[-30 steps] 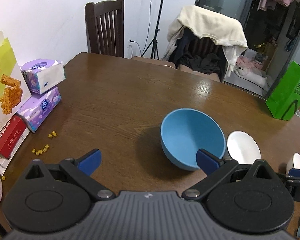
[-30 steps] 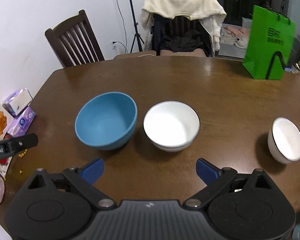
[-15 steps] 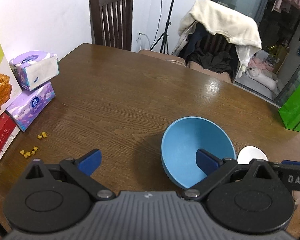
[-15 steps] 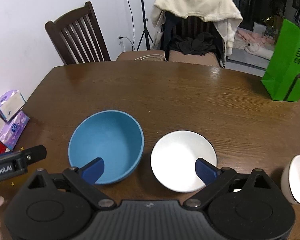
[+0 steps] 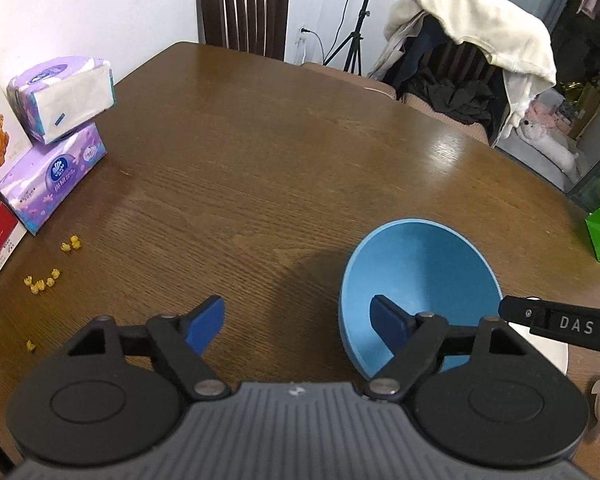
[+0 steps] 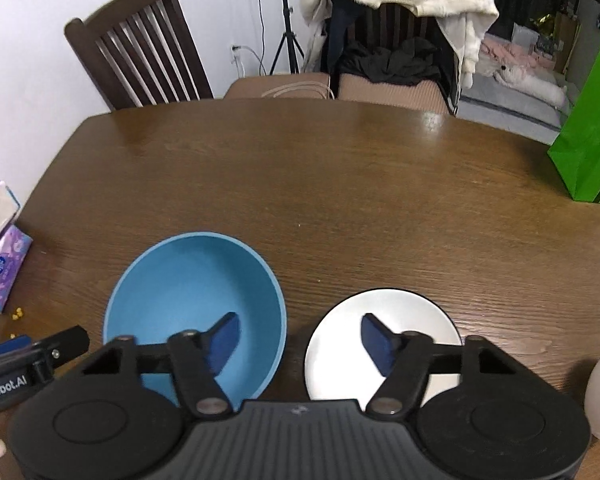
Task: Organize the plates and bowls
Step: 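Close the left gripper on the blue bowl rim while the right gripper closes too, then lift the blue bowl with both grippers and carry it toward the pink vase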
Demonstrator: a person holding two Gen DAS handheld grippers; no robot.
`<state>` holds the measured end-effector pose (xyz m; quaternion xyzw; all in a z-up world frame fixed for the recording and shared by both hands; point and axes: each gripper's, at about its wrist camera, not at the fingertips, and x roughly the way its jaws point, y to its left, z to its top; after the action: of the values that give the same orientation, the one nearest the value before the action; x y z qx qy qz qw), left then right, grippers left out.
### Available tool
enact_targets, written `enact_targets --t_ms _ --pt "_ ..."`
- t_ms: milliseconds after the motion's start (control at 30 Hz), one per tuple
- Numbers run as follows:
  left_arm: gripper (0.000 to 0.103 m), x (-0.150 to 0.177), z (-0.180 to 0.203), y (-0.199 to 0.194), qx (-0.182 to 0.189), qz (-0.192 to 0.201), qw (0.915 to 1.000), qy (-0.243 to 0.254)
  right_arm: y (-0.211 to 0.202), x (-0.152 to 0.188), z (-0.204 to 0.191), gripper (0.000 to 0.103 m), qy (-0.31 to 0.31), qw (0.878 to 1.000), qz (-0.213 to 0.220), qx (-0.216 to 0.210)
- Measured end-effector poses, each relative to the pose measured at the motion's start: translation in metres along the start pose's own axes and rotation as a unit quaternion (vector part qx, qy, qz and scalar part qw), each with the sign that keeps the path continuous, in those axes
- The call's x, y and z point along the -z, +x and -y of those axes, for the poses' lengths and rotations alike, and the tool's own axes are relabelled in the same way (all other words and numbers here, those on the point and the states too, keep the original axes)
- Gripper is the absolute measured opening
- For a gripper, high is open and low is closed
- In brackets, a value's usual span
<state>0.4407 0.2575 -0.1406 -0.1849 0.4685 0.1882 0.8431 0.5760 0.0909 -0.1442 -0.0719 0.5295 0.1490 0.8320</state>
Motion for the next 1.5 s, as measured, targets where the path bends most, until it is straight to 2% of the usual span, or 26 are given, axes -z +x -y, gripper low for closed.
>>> enact_targets --t_ms 233,400,567,700,767,800,900,1033,1500 --pt "0.066 -0.006 0.002 0.018 -0.005 -0.024 0.9997 -0.006 0.016 -0.009 -0.004 0.044 -0.012 1.000 -0.011 0.012" --pt "0.057 -0.010 0.006 0.026 -0.008 -0.037 0.9993 -0.004 0.022 -0.012 -0.002 0.041 -0.012 1.000 -0.020 0.016" --pt "0.047 -0.011 0.009 0.033 -0.005 -0.050 0.9987 0.001 0.028 -0.014 -0.003 0.030 -0.015 0.999 -0.028 0.009" --pt "0.032 -0.010 0.014 0.034 0.004 -0.055 0.9985 0.004 0.030 -0.013 -0.005 0.020 -0.018 0.999 -0.033 -0.001" --pt "0.023 -0.010 0.016 0.034 0.009 -0.056 0.9984 0.004 0.030 -0.013 -0.007 0.016 -0.021 0.999 -0.035 -0.006" --pt "0.015 -0.010 0.016 0.035 0.016 -0.058 0.9982 0.004 0.030 -0.013 -0.008 0.013 -0.022 0.999 -0.036 -0.008" --pt "0.007 -0.011 0.018 0.035 0.023 -0.059 0.9980 0.005 0.030 -0.013 -0.010 0.008 -0.026 0.999 -0.041 -0.010" --pt "0.005 -0.011 0.021 0.035 0.027 -0.058 0.9979 0.007 0.032 -0.013 -0.011 0.004 -0.023 0.999 -0.046 -0.013" --pt "0.005 -0.010 0.024 0.032 0.019 -0.054 0.9983 0.012 0.030 -0.010 -0.014 0.004 -0.020 0.999 -0.045 -0.004"
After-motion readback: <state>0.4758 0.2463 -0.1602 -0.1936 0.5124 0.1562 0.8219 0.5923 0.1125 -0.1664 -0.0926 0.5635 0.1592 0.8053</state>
